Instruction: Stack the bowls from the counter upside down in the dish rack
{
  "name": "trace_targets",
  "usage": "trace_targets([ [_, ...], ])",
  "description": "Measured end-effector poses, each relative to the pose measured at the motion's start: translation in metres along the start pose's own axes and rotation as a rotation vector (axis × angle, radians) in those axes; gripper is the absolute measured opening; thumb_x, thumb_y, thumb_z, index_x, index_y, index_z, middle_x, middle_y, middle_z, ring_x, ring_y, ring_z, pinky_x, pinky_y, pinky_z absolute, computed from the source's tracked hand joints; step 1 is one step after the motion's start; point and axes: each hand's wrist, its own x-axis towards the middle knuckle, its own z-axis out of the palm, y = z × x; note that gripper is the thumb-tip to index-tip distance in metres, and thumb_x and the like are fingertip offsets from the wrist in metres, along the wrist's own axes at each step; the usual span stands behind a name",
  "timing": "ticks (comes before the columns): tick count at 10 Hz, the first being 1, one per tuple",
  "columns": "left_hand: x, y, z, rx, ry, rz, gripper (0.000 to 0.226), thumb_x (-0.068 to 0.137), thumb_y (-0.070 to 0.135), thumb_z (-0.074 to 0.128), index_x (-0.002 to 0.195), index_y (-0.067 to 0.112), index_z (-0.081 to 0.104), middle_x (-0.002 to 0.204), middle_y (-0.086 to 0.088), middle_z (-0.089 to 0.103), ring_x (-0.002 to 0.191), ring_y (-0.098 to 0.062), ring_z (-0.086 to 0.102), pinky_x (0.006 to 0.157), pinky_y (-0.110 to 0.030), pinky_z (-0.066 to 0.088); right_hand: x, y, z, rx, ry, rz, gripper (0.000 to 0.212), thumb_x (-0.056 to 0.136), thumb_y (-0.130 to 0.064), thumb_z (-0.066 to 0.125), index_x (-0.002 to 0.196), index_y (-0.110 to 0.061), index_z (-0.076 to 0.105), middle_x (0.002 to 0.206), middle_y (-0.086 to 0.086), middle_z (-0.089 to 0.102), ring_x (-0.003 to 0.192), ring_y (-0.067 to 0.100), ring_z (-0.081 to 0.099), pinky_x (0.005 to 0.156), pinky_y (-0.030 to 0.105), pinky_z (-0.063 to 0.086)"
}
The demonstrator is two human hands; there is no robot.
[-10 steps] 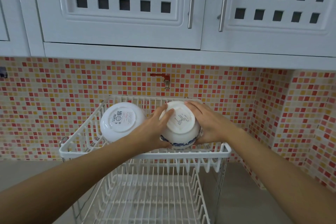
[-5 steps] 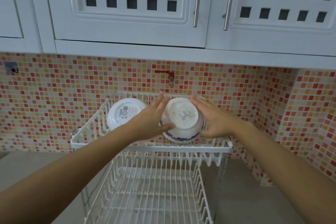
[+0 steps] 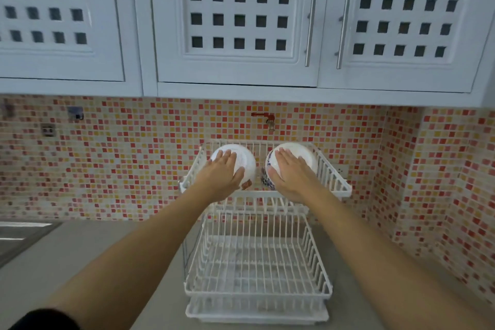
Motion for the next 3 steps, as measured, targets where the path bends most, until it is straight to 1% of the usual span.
trace_targets([
  [1,-0.02,-0.013,-0.005,0.048,-0.047,-0.024,0.061,0.099,0.041,0.02,0.149,0.007,0.012,0.158,-0.012,0.011,0.147,-0.025,0.007,0.12,-0.046,0.012,-0.015,-0.024,0.002,0.012,-0.032,0.044,0.062,0.1,-0.042,0.017,0.15,-0.005,0.007,0.16,0.009,0.003,0.147,0.019,0.002,0.121,0.041,0.002],
  [2,-0.047,-0.022,-0.013,0.083,-0.086,-0.092,0.063,0.098,0.042,0.021,0.148,0.006,0.013,0.158,-0.012,0.013,0.147,-0.026,0.007,0.119,-0.048,0.012,-0.038,-0.05,0.002,-0.006,-0.043,0.092,0.061,0.1,-0.038,0.019,0.149,-0.004,0.008,0.159,0.011,0.004,0.147,0.021,0.003,0.121,0.042,0.004],
  [3,-0.059,-0.017,-0.02,0.125,-0.074,-0.113,0.063,0.098,0.042,0.021,0.148,0.006,0.013,0.158,-0.012,0.014,0.147,-0.027,0.007,0.119,-0.047,0.012,-0.049,-0.063,-0.004,-0.06,-0.048,0.123,0.063,0.099,-0.039,0.019,0.15,-0.004,0.006,0.159,0.012,0.002,0.147,0.021,0.002,0.121,0.042,0.004],
])
